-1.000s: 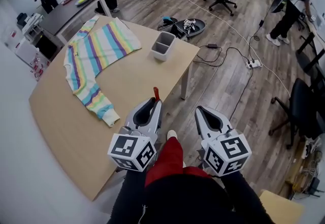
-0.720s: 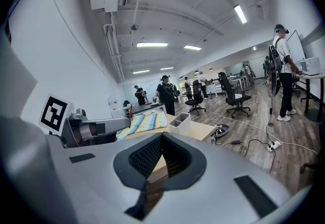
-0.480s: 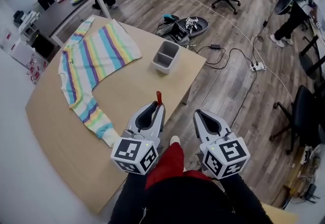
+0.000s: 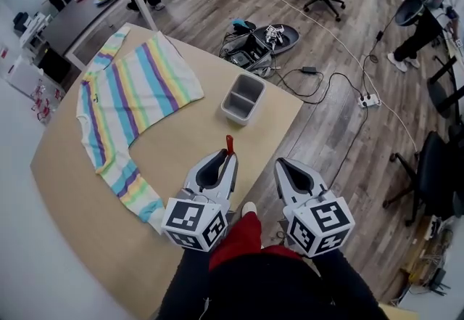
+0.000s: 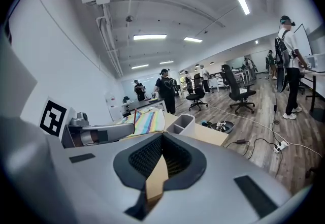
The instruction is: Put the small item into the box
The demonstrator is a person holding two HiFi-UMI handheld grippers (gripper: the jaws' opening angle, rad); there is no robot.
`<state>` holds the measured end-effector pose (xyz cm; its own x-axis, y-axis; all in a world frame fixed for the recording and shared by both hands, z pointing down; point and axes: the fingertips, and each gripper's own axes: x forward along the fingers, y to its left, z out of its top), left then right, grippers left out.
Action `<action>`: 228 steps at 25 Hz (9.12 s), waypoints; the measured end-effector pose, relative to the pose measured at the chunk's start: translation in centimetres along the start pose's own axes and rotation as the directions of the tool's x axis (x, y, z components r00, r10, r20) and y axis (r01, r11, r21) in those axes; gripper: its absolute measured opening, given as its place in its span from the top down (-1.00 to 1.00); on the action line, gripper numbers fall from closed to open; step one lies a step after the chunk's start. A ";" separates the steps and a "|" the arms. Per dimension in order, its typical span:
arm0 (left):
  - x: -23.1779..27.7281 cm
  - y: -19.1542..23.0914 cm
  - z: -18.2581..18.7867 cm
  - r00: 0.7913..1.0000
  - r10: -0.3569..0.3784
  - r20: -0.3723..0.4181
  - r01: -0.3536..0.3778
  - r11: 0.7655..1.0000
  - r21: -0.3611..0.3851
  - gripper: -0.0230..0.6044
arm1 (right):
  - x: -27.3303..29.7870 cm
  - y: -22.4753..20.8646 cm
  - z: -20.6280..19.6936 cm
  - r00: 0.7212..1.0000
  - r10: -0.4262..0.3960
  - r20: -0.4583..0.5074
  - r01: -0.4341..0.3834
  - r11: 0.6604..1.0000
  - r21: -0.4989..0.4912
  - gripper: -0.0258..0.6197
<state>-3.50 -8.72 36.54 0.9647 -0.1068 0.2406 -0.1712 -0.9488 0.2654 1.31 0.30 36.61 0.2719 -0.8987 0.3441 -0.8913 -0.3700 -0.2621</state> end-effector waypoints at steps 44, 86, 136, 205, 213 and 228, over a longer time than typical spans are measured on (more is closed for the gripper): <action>7.3 5.8 1.8 0.991 0.133 0.013 -0.131 0.987 -0.096 0.71 | 10.2 -6.3 4.5 0.995 0.055 -0.087 -0.064 0.993 -0.102 0.90; 14.9 8.8 -1.3 0.702 0.704 -0.103 -0.690 0.638 -0.341 0.70 | 23.8 -11.3 7.1 0.762 0.530 -0.371 -0.618 0.766 -0.176 0.90; 16.4 8.8 -4.5 0.716 0.654 -0.244 -0.697 0.653 -0.296 0.64 | 21.8 -13.0 4.7 0.769 0.466 -0.437 -0.591 0.779 -0.210 0.90; 3.2 -0.5 7.9 0.470 0.855 0.222 -0.857 0.502 -0.118 0.92 | 11.4 -7.3 15.0 0.694 0.711 -0.115 -0.704 0.635 -0.317 0.90; 0.0 -1.7 8.6 0.402 0.876 0.266 -0.886 0.445 -0.128 0.92 | 10.3 -7.0 16.4 0.669 0.740 -0.071 -0.719 0.620 -0.314 0.90; -2.3 -3.5 8.7 0.348 0.889 0.296 -0.907 0.400 -0.133 0.92 | 8.6 -7.3 17.8 0.641 0.768 -0.016 -0.727 0.600 -0.333 0.90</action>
<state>-3.38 -7.73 26.88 0.2432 -0.9690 0.0432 -0.9700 -0.2429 0.0117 16.63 -8.91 25.49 -0.5157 -0.8561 0.0336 -0.8535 0.5099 -0.1073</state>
